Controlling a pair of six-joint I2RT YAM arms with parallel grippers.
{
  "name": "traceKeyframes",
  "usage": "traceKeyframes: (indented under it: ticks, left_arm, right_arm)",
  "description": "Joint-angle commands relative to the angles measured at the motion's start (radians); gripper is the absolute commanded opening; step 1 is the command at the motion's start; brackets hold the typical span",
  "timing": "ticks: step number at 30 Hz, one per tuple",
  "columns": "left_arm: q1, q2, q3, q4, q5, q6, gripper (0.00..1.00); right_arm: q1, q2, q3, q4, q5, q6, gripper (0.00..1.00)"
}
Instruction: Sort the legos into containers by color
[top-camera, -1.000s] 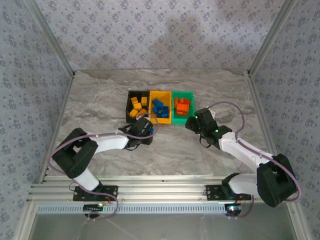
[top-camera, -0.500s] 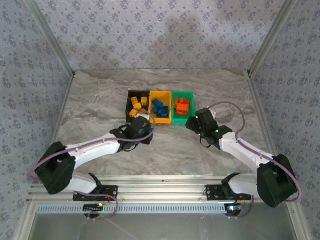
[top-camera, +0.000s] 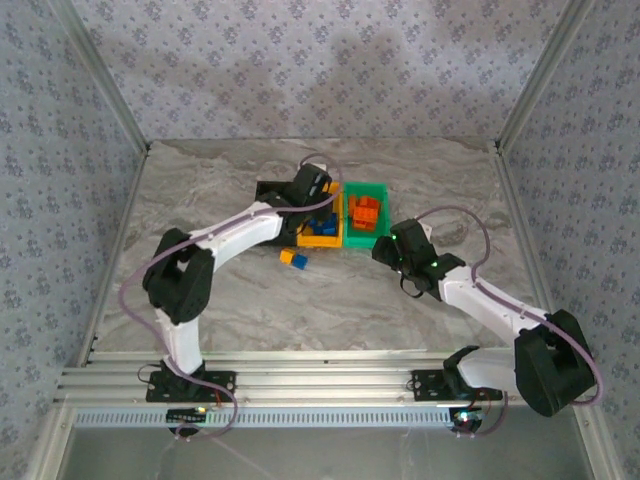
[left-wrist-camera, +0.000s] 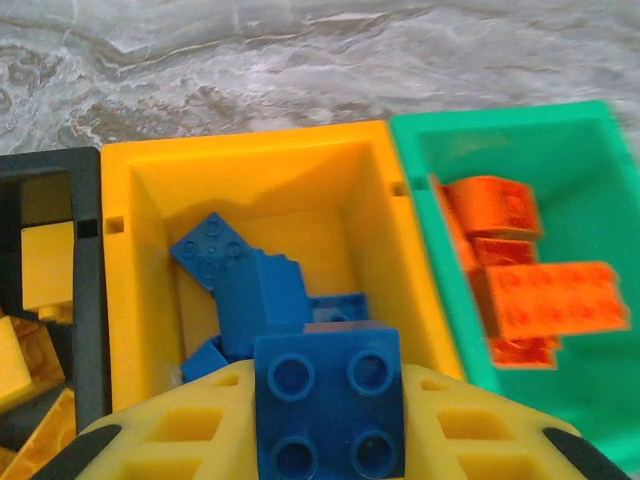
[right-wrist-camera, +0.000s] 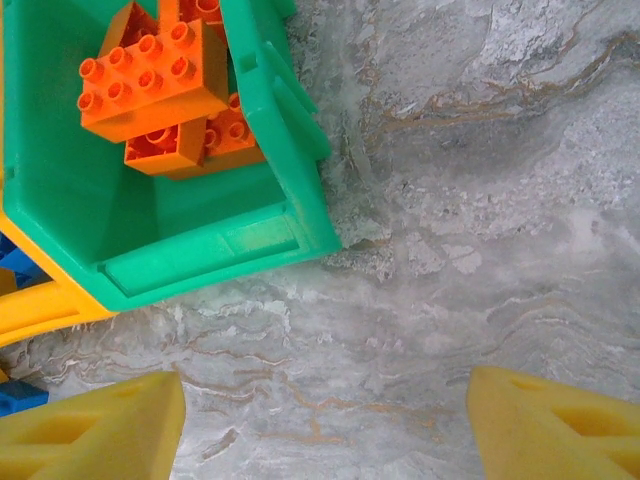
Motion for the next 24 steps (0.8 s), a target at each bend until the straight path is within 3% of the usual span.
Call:
traceKeyframes:
  ticks: [1,5,10,13,16,24]
  left_arm:
    - [0.008,0.061,0.103,-0.064,0.007,0.025,0.32]
    - [0.009,0.124,0.188,-0.109,0.017,0.027,0.38]
    - [0.008,0.093,0.202,-0.115,0.044,0.004,0.55]
    - [0.001,-0.024,0.109,-0.034,0.062,-0.017,0.72]
    - [-0.002,-0.168,-0.005,0.028,0.093,-0.050,0.82]
    - [-0.007,-0.618,-0.445,0.085,0.073,-0.132,0.96]
  right_arm:
    - [0.013,-0.041,-0.015,-0.037,-0.012,0.014,0.76]
    - [0.039,-0.058,-0.029,-0.022,-0.038,0.012,0.76]
    - [0.107,-0.061,-0.040,0.043,-0.074,0.014,0.77]
    - [0.155,-0.039,-0.021,0.059,-0.074,0.017,0.78]
    - [0.208,0.010,0.020,0.070,-0.070,0.009,0.78]
    - [0.342,0.267,0.184,0.117,-0.051,0.003,0.78]
